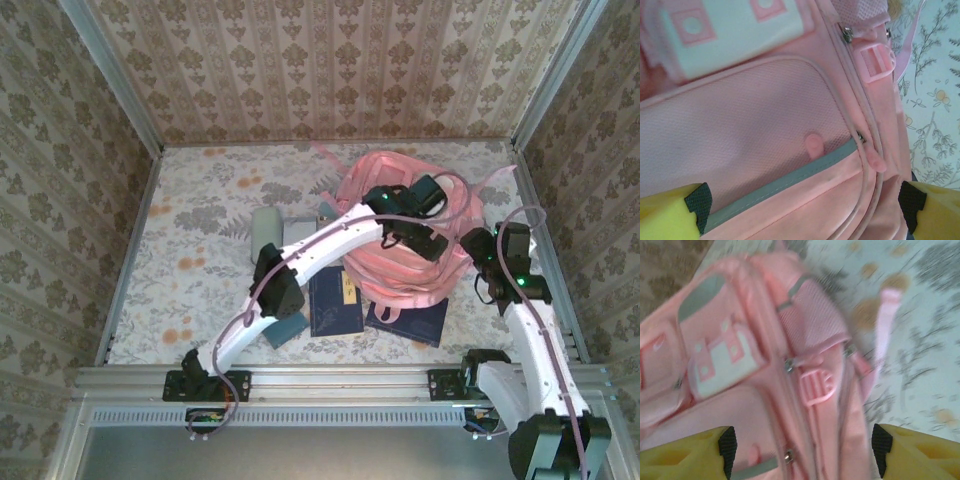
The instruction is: Pack the student bag
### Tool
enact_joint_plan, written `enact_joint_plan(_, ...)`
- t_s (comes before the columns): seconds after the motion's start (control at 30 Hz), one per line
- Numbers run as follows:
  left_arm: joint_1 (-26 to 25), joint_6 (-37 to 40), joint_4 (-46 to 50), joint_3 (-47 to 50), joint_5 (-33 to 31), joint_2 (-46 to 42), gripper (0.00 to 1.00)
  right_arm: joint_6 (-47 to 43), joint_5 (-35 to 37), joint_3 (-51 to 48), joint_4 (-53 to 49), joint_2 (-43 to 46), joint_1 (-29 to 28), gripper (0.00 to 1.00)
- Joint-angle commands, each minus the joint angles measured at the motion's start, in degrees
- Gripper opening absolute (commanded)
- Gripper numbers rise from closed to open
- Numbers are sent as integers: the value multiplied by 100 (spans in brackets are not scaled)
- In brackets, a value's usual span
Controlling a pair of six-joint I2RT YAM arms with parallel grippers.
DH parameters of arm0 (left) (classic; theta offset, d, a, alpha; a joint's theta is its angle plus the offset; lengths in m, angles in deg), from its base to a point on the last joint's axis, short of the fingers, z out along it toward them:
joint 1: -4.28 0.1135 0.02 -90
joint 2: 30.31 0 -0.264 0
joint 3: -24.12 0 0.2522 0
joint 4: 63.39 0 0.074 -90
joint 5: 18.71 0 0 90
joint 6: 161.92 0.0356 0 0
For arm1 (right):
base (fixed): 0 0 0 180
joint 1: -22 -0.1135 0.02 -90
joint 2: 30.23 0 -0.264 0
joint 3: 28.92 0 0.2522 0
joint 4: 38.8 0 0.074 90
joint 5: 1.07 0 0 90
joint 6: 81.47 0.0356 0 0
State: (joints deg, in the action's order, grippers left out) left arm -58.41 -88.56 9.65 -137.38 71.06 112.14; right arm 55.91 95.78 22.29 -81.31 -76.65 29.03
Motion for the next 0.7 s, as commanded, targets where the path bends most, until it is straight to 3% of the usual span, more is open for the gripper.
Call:
enact_joint_plan(0.0, -121, 26, 153, -202, -494, 311, 100, 387, 1264, -1, -774, 204, 35, 76)
enact_joint_plan(0.1, -278, 87, -76, -210, -546, 472, 100, 519, 1639, -1, -908, 308, 75, 78)
enact_joint_plan(0.47, -203, 57, 167, 35, -463, 1010, 99, 194, 1231, -162, -590, 327, 123, 79)
enact_joint_plan(0.53, -90, 71, 206, 114, -497, 1046, 91, 126, 1169, -177, -548, 346, 123, 78)
enact_joint_plan(0.67, 3, 285, 172, 308, -474, 1125, 58, 29, 1068, -219, -496, 405, 121, 75)
